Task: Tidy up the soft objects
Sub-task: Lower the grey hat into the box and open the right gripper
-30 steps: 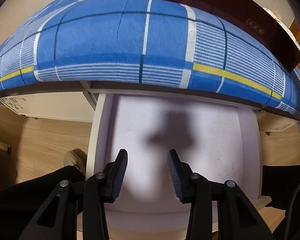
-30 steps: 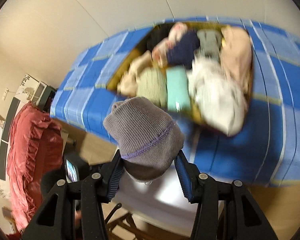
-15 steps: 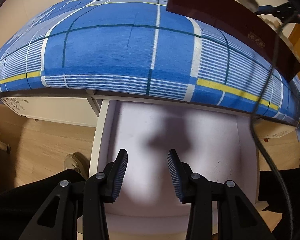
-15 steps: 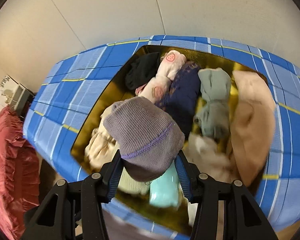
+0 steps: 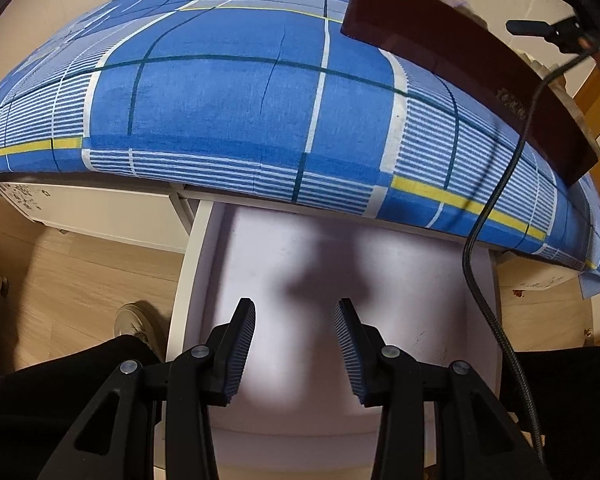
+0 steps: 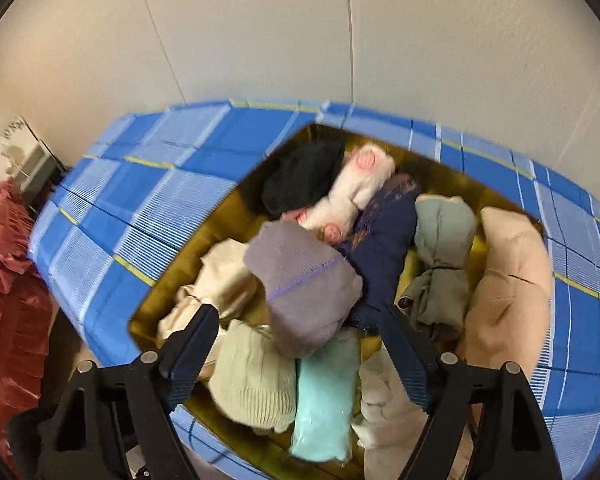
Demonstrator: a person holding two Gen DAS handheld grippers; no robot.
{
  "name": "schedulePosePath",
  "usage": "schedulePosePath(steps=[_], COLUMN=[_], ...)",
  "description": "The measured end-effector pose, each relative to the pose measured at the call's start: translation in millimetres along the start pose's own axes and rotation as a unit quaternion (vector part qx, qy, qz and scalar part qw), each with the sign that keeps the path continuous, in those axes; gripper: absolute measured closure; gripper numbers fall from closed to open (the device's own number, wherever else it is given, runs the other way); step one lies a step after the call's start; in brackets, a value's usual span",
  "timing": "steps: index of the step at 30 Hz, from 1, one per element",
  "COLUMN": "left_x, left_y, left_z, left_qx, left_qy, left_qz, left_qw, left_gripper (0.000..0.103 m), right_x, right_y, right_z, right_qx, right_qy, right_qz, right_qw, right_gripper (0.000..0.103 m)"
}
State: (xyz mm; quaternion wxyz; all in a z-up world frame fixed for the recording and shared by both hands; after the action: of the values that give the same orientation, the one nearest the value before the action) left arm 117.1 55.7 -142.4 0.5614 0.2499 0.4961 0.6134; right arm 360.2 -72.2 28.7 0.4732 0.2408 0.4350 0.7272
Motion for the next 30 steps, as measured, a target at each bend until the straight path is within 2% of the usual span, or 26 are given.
schedulePosePath(steps=[1,2,6,10,11,12,13,16,21,22,26,30], left_x=[-0.6,-1.1,-1.4,0.9,1.1,1.1,0.9,-0.3,0.7,0.2,-0.6,2.6], left_y=[0.4,0.0,-2.1,-4.5,-4.8,-6.3,-6.2,-4.5,-5.1,-5.0,-1.9,1.1], left_z=[-0.2,-0.1,-1.8,-1.4,-1.0,-1.2,-1.2,-2.3,-2.0,-1.7,-2.6,-3.1], left_qx=[0.000,0.000,0.002,0.004,0.006,0.006,0.005,0.001,0.006,0.005,-0.004,-0.008], left_qy=[-0.001,-0.003,-0.008,-0.002,0.001,0.002,0.001,-0.004,0.005,0.005,-0.004,-0.002], left_qz=[0.000,0.002,0.006,0.009,0.008,0.008,0.009,0.008,0.003,0.003,0.012,0.017], left_qw=[1.0000,1.0000,1.0000,1.0000,1.0000,0.9999,0.9999,1.0000,1.0000,1.0000,0.9999,0.9998], left_gripper=[0.061,0.061,0.061,0.061,0.061,0.061,0.061,0.061,0.061,0.061,0.061,0.061], right_x=[0.2,-0.7,2.4,35.7,40.1,41.2,38.7,25.7,9.4,8.9,23.7,39.9], right_y=[-3.0,-8.4,-33.9,-61.5,-68.3,-76.6,-79.4,-76.5,-31.0,-30.2,-50.8,-78.6], right_z=[-1.7,-3.3,-3.7,-6.1,-7.0,-7.7,-7.4,-12.3,-5.6,-0.8,16.5,15.6], right_qx=[0.009,0.024,0.049,0.077,0.085,0.095,0.096,0.092,0.005,0.000,0.003,0.047], right_qy=[0.000,-0.001,0.015,0.086,0.100,0.108,0.103,0.053,0.016,0.013,0.037,0.094], right_qz=[0.005,0.007,0.000,0.002,0.000,-0.008,-0.011,0.021,0.035,0.034,0.009,-0.032], right_qw=[1.000,1.000,0.999,0.993,0.991,0.990,0.990,0.994,0.999,0.999,0.999,0.994], right_gripper=[0.044,0.058,0.068,0.072,0.078,0.080,0.080,0.080,0.079,0.079,0.079,0.079])
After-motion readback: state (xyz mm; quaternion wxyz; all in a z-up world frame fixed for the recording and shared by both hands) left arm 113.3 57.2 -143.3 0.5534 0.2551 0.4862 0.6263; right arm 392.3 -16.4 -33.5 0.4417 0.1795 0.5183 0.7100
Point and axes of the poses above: each gripper's, at about its wrist camera, not at the fingertips, and y roughly against the way its jaws point, x to its left, z to its top, the point moved 6 cm from there along -y, roughly the way its jaws point, and after that the axes turned 13 degrees about y, right-handed, at the moved point
